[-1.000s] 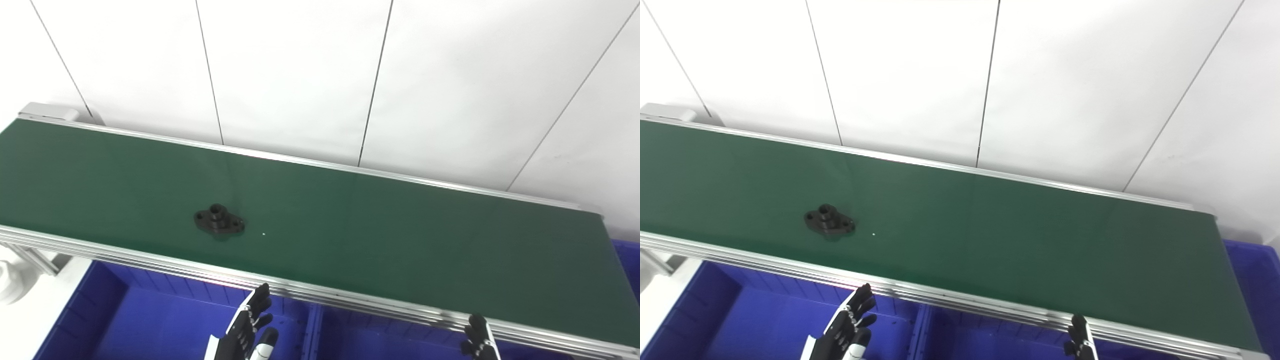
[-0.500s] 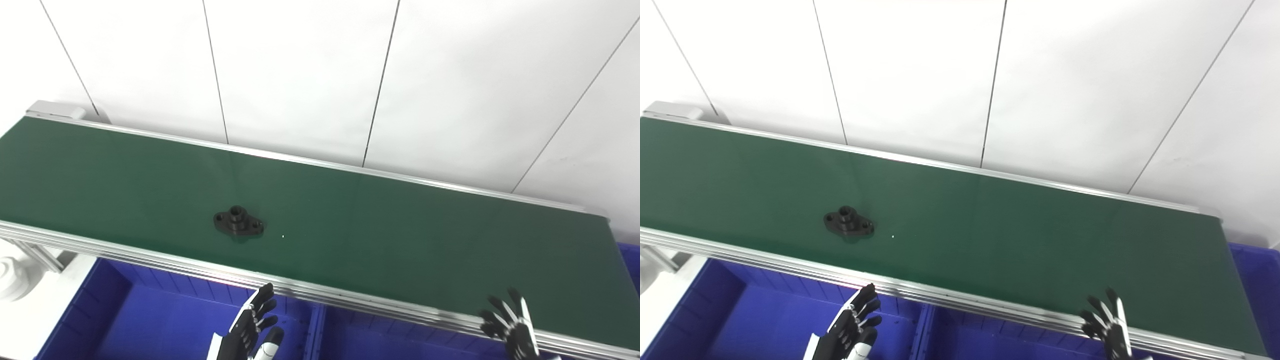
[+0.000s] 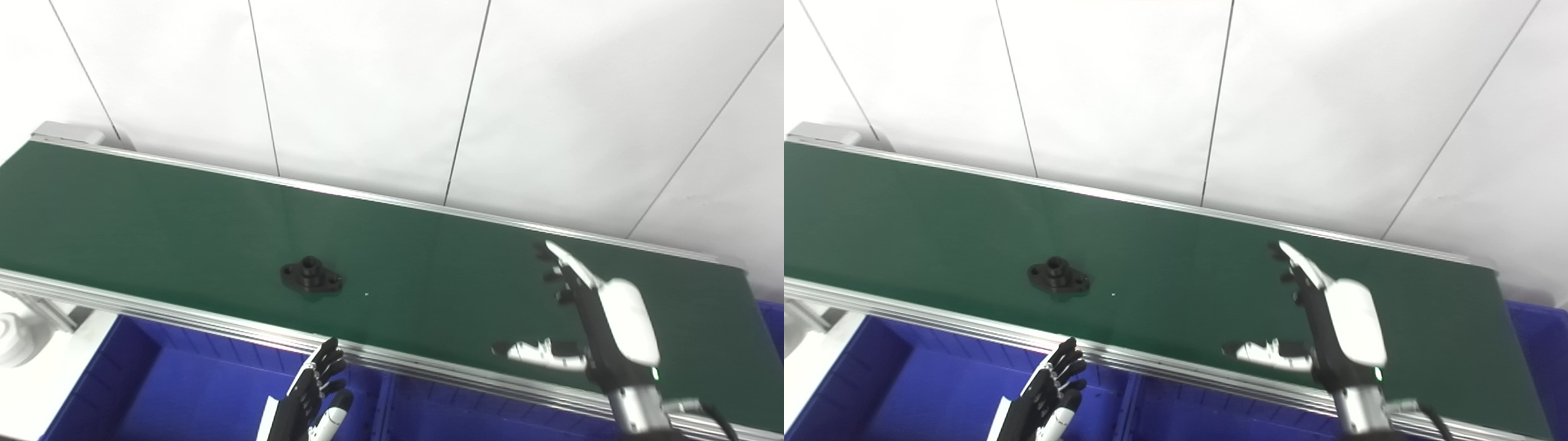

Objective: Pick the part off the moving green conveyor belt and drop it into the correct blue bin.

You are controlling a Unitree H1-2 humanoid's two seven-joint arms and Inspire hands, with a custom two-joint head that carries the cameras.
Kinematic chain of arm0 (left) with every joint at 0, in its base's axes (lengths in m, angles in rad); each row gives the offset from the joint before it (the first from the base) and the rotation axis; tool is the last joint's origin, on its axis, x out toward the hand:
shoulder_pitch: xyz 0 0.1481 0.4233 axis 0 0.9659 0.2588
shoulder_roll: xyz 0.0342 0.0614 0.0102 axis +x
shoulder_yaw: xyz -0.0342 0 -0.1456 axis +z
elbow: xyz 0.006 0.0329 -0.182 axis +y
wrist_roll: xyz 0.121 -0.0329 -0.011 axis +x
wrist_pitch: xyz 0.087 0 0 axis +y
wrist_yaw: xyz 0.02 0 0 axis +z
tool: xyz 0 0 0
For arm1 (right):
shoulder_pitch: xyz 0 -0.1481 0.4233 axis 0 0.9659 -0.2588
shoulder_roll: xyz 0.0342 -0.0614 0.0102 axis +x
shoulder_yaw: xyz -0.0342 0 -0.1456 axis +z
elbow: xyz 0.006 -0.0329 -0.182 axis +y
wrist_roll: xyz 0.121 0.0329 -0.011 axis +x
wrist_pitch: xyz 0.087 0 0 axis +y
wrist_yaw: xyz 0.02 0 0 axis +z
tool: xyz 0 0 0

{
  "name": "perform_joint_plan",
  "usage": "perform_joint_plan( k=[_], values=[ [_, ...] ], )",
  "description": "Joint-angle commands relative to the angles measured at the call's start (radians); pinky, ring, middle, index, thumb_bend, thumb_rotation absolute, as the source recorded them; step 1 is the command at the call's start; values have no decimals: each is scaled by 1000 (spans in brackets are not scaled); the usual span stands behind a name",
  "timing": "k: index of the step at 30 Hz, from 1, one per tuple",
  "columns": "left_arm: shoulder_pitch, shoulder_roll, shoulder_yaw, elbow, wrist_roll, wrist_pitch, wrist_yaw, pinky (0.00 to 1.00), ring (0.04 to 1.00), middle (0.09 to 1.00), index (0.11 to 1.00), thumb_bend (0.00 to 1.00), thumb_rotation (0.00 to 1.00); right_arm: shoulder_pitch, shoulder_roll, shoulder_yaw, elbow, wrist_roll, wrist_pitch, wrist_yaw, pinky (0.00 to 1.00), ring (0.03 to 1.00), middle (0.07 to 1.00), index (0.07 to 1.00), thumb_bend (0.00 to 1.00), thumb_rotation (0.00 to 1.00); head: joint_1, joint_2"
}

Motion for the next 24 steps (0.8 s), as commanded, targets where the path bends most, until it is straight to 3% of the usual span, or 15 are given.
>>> perform_joint_plan(
  k=[1, 13, 24],
  values=[
    [-5, -15, -13, -21, 8, -31, -3, 785, 837, 879, 895, 358, 687, -60, -9, 22, 18, -59, 34, 1, 512, 665, 808, 855, 966, 404, 1, 5],
    [9, -18, -20, -51, 1, -13, -8, 764, 816, 863, 892, 372, 650, -272, -22, 168, 273, -232, 75, -19, 471, 639, 792, 833, 991, 387, 9, 24],
    [14, -34, -28, -57, 15, -13, 3, 743, 802, 856, 889, 369, 626, -395, 39, 297, 456, -304, 144, -14, 493, 634, 776, 815, 1000, 413, 19, 36]
  ],
)
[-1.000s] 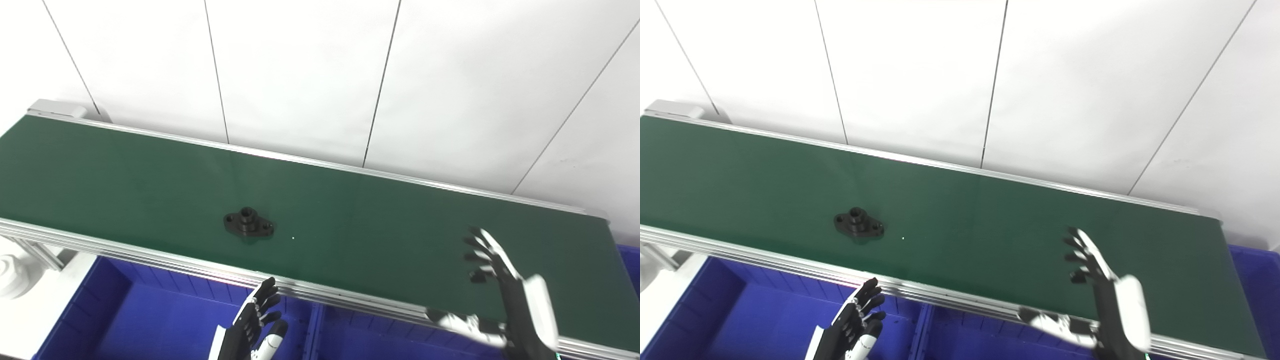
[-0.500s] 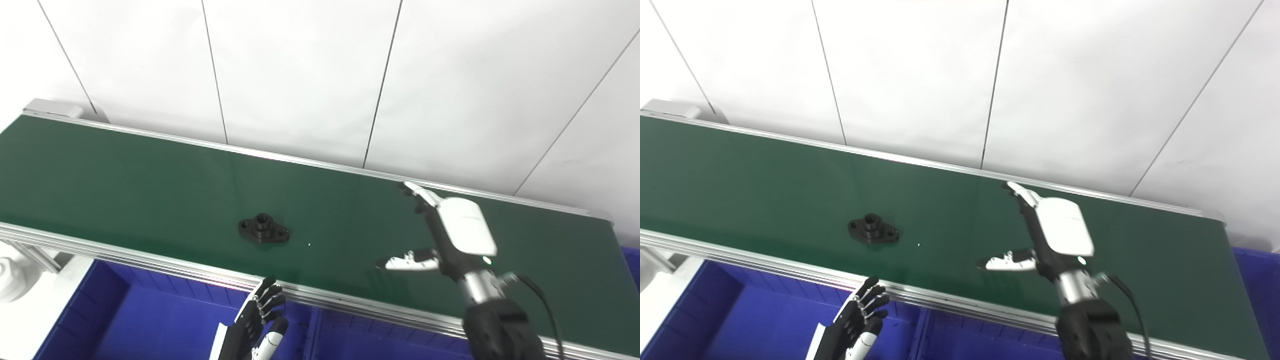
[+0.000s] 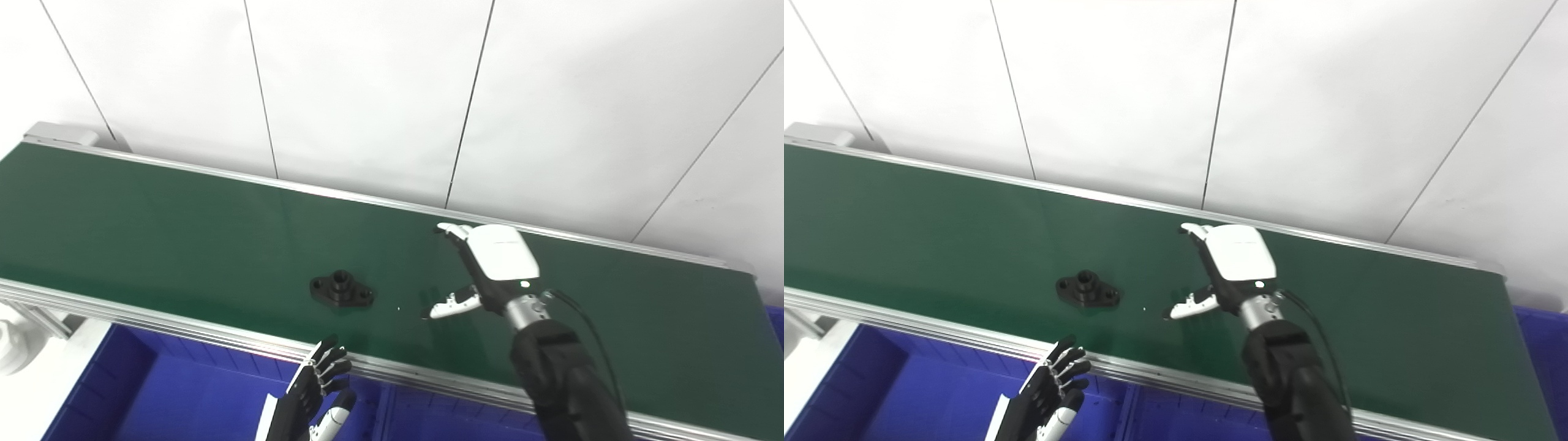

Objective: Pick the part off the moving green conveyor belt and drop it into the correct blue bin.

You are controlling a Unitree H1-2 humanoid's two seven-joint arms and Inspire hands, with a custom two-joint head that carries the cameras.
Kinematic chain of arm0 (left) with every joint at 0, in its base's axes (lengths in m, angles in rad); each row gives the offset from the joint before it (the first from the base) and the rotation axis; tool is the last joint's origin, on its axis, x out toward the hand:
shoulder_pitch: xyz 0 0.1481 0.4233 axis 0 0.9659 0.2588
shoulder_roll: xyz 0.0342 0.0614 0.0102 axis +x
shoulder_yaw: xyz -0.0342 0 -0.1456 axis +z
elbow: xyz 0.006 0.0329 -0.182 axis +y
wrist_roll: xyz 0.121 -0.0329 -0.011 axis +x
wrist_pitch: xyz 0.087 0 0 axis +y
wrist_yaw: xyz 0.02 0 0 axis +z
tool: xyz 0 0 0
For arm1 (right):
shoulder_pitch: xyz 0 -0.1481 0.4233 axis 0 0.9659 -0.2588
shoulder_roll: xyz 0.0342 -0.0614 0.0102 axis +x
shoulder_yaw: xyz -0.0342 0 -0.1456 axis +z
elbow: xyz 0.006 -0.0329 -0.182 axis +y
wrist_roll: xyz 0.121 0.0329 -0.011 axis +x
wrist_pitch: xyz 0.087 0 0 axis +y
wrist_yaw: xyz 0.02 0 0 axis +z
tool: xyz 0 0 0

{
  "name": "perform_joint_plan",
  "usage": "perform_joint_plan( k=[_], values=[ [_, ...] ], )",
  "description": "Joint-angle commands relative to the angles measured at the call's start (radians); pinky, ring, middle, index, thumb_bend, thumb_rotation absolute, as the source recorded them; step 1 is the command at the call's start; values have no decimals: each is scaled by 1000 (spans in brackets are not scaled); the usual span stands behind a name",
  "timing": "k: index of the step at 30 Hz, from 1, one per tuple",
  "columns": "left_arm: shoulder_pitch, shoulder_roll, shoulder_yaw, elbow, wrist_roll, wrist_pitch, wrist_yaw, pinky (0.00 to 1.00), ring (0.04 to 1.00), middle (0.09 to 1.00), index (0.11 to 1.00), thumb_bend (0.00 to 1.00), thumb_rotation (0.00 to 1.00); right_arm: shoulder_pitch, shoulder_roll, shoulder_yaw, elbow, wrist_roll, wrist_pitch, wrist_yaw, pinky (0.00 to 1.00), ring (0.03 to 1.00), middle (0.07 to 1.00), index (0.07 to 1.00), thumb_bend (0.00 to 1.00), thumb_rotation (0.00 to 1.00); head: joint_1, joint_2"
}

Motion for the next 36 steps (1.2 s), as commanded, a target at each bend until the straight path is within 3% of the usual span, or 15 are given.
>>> perform_joint_plan(
  k=[1, 8, 14, 20, 22, 23, 26, 29, 31, 34, 36],
  values=[
    [7, -37, -23, -27, 17, -18, 7, 740, 800, 854, 888, 371, 625, -53, 20, 19, 6, -10, 37, -14, 492, 630, 775, 815, 1000, 417, 2, 1],
    [13, -43, -29, -32, 18, -19, 8, 734, 794, 851, 890, 373, 618, -84, 58, 61, 68, 23, 72, -7, 483, 620, 751, 811, 998, 410, 10, 8],
    [19, -47, -32, -36, 15, -21, 8, 737, 790, 845, 883, 371, 602, -97, 79, 92, 93, 42, 103, 13, 377, 518, 694, 810, 988, 438, 17, 17],
    [21, -49, -37, -40, 15, -20, 7, 737, 784, 841, 885, 375, 586, -101, 84, 111, 116, 72, 116, 19, 258, 363, 534, 788, 958, 434, 20, 22],
    [24, -50, -39, -44, 16, -18, 6, 734, 781, 839, 884, 376, 590, -99, 87, 113, 126, 86, 122, 24, 210, 291, 427, 773, 944, 430, 25, 28],
    [26, -50, -40, -46, 16, -18, 6, 735, 779, 838, 886, 380, 589, -97, 91, 112, 132, 97, 127, 27, 179, 246, 361, 754, 924, 423, 26, 29],
    [29, -51, -43, -50, 20, -12, 6, 737, 776, 835, 886, 397, 592, -87, 101, 104, 158, 138, 123, 9, 140, 198, 296, 713, 877, 369, 32, 33],
    [35, -53, -47, -58, 30, -7, 8, 726, 771, 831, 887, 419, 605, -77, 102, 105, 188, 171, 103, -23, 136, 197, 300, 652, 758, 300, 37, 39],
    [38, -56, -48, -62, 34, -4, 10, 724, 770, 830, 887, 420, 607, -74, 98, 115, 209, 186, 90, -39, 136, 196, 299, 643, 738, 292, 39, 41],
    [42, -58, -51, -68, 36, 2, 11, 724, 768, 824, 890, 421, 598, -72, 91, 141, 248, 190, 77, -72, 203, 273, 378, 593, 612, 269, 43, 46],
    [44, -58, -52, -71, 34, 7, 9, 726, 769, 815, 892, 414, 589, -71, 85, 162, 267, 183, 80, -93, 191, 258, 364, 513, 528, 177, 44, 47]
  ],
)
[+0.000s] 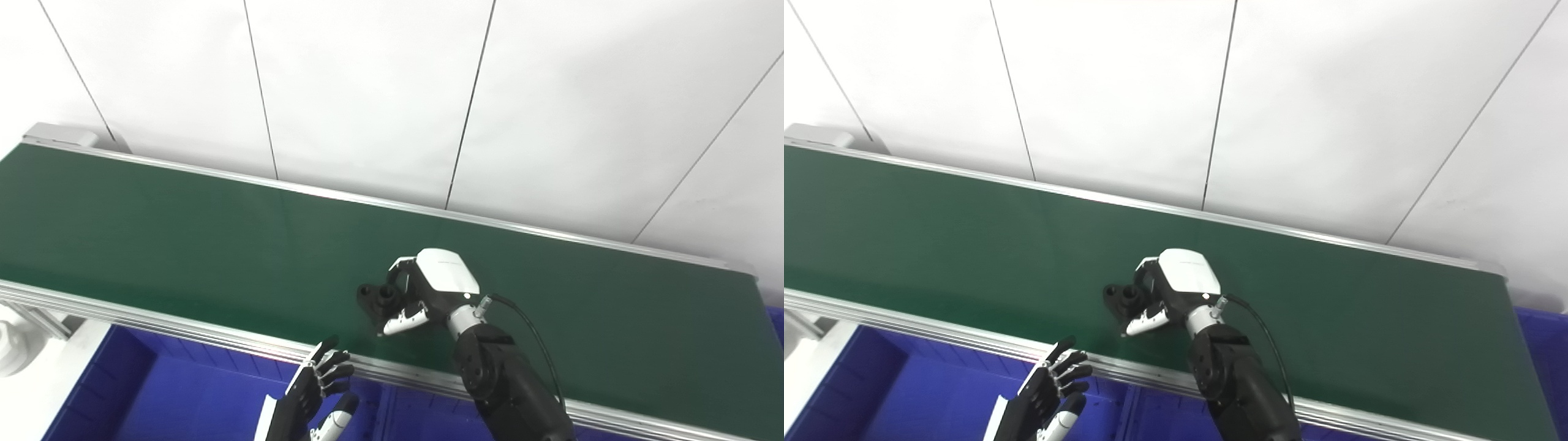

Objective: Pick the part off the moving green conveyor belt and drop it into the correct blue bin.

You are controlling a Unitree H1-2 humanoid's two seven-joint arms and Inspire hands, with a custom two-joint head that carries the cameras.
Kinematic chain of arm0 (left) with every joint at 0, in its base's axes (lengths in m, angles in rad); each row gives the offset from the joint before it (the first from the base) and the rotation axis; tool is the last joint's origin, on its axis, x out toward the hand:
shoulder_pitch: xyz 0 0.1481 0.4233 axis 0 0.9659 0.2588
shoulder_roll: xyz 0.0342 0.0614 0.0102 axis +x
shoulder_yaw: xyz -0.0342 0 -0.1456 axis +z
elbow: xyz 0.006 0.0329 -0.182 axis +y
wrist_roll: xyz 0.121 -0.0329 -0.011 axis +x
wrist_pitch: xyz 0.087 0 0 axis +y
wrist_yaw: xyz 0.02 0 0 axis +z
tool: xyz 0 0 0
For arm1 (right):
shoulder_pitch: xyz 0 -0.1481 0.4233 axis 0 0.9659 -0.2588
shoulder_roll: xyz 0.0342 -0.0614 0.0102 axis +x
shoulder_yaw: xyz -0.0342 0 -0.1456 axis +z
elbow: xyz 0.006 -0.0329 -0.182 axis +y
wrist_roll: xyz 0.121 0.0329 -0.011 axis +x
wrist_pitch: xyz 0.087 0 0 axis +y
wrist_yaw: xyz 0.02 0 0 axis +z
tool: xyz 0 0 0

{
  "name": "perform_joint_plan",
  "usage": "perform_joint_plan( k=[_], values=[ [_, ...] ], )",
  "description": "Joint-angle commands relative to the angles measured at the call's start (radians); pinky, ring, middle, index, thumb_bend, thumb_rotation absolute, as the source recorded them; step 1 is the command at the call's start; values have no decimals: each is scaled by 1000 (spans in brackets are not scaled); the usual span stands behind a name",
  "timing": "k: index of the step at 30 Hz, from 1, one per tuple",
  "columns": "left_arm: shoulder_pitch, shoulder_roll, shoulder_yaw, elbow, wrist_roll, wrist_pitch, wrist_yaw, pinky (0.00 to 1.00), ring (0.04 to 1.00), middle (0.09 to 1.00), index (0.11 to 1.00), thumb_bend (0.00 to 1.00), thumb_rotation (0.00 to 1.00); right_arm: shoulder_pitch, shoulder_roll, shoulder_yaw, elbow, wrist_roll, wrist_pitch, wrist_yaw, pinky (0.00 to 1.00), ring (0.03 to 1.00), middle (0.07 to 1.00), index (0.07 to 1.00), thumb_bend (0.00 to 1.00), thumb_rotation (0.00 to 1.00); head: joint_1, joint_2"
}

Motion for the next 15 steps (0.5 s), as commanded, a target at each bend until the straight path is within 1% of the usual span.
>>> perform_joint_plan(
  k=[1, 7, 12, 15],
  values=[
    [20, -57, -44, -36, 3, 2, 6, 731, 772, 809, 892, 413, 586, -13, 0, 37, 31, -21, -20, -21, 189, 255, 363, 500, 514, 162, 1, -1],
    [24, -56, -48, -49, -7, 23, 0, 734, 770, 782, 882, 410, 587, -7, -9, 79, 73, -31, 12, -85, 172, 233, 331, 486, 503, 150, 2, 3],
    [24, -52, -50, -59, -18, 37, -6, 739, 767, 749, 880, 391, 584, -3, -8, 88, 88, -29, 39, -110, 159, 224, 323, 485, 502, 150, -3, 6],
    [22, -50, -51, -59, -17, 38, -6, 730, 757, 732, 881, 379, 585, 2, -2, 82, 88, -19, 52, -123, 159, 223, 318, 481, 503, 149, -5, 7]
  ],
)
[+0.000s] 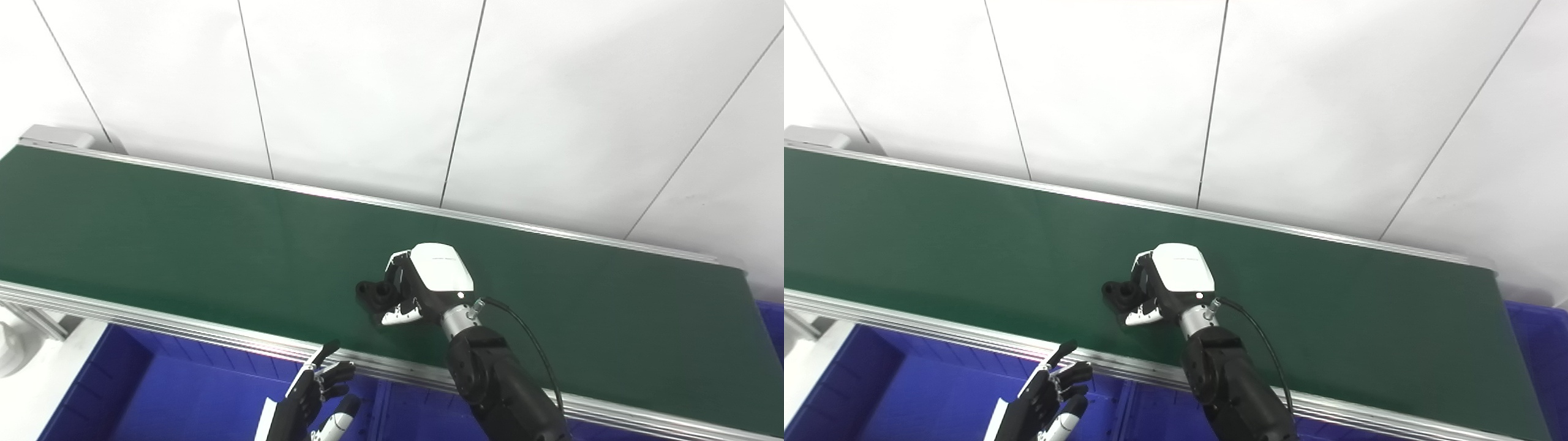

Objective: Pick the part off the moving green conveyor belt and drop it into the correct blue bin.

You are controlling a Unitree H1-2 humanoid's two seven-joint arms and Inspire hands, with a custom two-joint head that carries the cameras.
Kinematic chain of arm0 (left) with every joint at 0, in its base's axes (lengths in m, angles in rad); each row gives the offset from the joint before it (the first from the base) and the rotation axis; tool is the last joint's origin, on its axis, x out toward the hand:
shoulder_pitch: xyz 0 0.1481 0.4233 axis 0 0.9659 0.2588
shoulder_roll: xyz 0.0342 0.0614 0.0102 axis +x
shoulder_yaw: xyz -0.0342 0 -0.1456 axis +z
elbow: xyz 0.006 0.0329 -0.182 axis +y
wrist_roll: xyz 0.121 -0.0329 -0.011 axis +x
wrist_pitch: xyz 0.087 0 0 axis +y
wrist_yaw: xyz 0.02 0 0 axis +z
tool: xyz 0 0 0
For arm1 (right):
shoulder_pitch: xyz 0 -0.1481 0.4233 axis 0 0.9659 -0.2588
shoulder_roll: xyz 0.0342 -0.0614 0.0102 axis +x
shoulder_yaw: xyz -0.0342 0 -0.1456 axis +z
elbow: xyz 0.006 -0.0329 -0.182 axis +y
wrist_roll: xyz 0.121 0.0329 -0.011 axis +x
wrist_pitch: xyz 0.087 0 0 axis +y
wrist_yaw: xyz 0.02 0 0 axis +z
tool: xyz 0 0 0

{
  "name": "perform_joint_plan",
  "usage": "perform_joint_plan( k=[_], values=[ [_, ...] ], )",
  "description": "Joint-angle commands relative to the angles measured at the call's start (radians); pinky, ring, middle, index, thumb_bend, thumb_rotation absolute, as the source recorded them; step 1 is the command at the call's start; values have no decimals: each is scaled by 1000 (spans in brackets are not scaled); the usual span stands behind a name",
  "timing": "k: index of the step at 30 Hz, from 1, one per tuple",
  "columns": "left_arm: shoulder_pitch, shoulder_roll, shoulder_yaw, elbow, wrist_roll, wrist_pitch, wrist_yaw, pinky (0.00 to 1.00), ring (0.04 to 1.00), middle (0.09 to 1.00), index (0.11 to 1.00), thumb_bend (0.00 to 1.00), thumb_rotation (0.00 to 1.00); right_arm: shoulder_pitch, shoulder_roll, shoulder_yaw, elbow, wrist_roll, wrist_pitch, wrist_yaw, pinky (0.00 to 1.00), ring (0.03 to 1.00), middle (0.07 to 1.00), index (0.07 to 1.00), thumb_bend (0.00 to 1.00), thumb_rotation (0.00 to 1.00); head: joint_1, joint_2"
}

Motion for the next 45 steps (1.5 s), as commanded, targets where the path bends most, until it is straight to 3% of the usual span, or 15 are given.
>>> perform_joint_plan(
  k=[1, 12, 24, 30, 35, 39, 45],
  values=[
    [11, -51, -46, -36, -4, -6, -4, 730, 752, 720, 879, 377, 589, 21, 8, 17, 31, -15, 46, 19, 157, 220, 312, 479, 503, 149, -1, 0],
    [5, -41, -46, -36, 4, 3, -7, 751, 735, 672, 864, 376, 605, 31, 18, 5, 9, 12, 60, 29, 182, 245, 344, 482, 504, 135, -9, 2],
    [5, -31, -43, -46, 6, 12, -7, 724, 698, 636, 835, 383, 596, 44, -19, 6, -49, 17, 73, 56, 181, 252, 359, 489, 506, 134, -31, 12],
    [8, -21, -38, -59, -1, 19, -11, 733, 698, 625, 838, 369, 609, 72, -75, 1, -190, 19, 70, 123, 190, 259, 356, 488, 507, 133, -68, 25],
    [6, -4, -29, -80, -16, 41, -21, 746, 711, 623, 838, 363, 650, 96, -149, -4, -351, -6, 86, 247, 154, 214, 298, 483, 507, 139, -112, 39],
    [4, 13, -17, -97, -34, 56, -33, 758, 715, 623, 844, 380, 681, 125, -217, -6, -471, -26, 55, 321, 123, 180, 265, 486, 508, 137, -152, 53],
    [0, 44, 4, -132, -70, 83, -53, 796, 725, 612, 892, 376, 711, 185, -306, -34, -710, -33, 63, 474, 134, 194, 274, 483, 505, 141, -250, 103]
  ],
)
